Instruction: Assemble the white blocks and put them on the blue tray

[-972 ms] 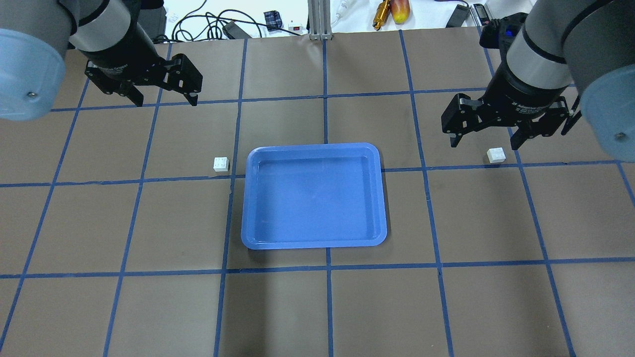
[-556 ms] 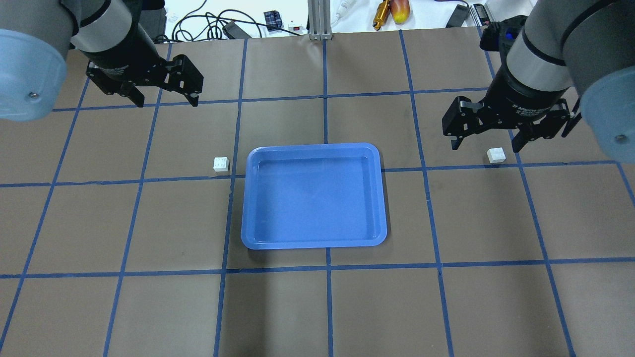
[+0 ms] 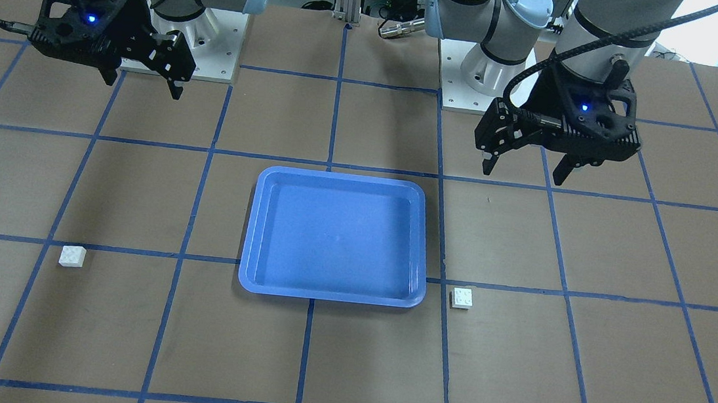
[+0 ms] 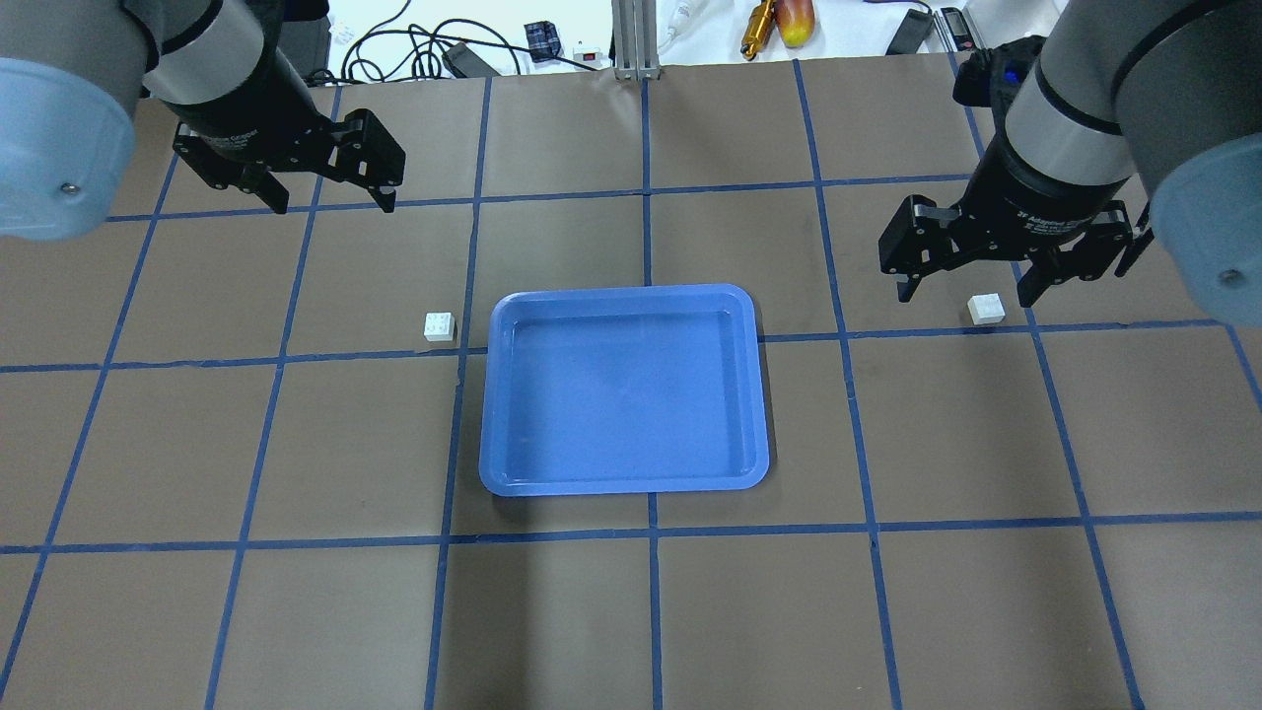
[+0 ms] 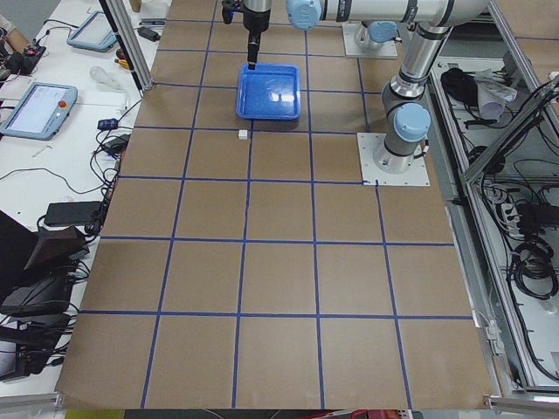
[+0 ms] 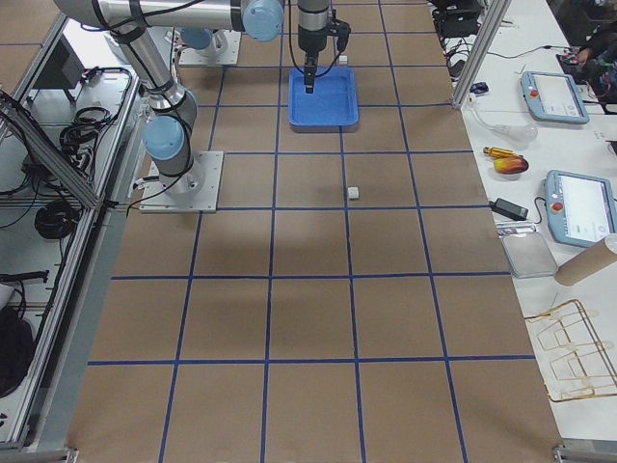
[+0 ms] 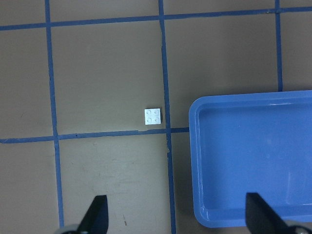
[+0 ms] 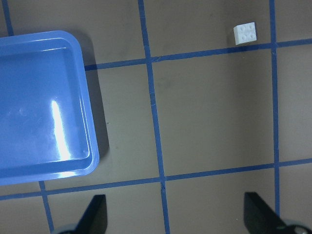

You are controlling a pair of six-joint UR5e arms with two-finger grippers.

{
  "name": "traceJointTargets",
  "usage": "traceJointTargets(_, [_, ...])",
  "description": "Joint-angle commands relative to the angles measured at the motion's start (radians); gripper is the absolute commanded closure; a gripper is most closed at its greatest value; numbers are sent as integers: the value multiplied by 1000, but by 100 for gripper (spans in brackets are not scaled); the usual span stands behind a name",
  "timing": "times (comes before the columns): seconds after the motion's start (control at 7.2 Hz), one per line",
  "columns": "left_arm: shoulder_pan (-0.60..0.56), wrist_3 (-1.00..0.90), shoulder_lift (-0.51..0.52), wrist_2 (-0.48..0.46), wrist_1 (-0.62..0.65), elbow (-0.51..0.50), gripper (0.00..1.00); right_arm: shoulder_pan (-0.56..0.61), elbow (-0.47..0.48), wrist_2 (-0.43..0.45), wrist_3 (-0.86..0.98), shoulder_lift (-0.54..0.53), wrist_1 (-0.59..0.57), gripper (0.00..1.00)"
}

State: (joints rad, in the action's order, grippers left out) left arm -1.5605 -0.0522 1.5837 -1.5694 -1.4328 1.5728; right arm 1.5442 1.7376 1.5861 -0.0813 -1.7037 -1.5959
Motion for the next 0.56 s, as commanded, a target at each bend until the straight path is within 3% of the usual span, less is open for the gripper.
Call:
traceJointTargets(0.0, [-1, 2, 5, 3, 0, 1, 0, -1, 16, -1, 14, 4, -4, 0])
traceJointTargets(0.14, [-3, 3, 5, 3, 0, -1, 0, -13, 19, -6, 20, 9, -21, 0])
traceJointTargets(0.42, [-3, 5, 4, 3, 0, -1, 0, -109, 19, -21, 259, 44, -35, 0])
